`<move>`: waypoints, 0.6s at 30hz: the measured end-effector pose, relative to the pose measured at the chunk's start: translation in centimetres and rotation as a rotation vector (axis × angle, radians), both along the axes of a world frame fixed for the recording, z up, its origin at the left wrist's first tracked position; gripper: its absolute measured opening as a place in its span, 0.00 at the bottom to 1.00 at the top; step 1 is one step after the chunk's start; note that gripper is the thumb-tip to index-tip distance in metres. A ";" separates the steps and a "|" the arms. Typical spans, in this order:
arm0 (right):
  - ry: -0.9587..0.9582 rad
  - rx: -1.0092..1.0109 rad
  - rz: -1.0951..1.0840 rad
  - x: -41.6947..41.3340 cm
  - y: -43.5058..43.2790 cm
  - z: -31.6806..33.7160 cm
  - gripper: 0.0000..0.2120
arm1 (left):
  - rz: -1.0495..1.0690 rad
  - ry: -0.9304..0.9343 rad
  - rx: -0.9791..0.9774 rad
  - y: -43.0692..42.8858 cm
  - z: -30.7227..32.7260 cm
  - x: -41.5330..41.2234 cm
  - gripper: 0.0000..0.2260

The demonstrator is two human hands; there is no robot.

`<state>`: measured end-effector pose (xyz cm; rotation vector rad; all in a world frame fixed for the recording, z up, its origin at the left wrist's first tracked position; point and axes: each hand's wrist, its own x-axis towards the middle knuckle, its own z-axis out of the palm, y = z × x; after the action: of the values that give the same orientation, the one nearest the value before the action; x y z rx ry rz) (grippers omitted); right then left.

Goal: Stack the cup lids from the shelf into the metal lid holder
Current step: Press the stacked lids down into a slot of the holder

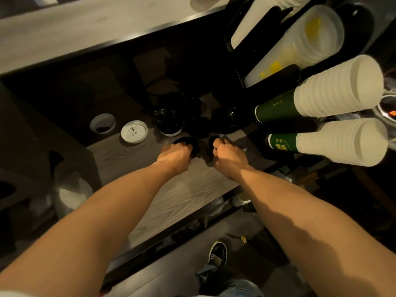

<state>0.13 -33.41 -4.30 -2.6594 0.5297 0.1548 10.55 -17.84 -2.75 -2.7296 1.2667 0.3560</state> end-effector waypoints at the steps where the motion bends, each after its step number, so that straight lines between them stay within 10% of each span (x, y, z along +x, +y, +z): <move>1: -0.028 0.009 -0.016 0.0 0.5 0.3 0.13 | 0.000 -0.004 -0.021 0.6 0.4 -0.1 0.11; 18: -0.159 0.315 -0.134 0.0 15.7 6.0 0.24 | 0.635 0.481 -0.812 16.2 7.6 -3.7 0.09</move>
<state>0.15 -17.73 1.74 -2.2992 0.5766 -0.0127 6.88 -1.66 4.84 -3.9163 0.6197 0.7127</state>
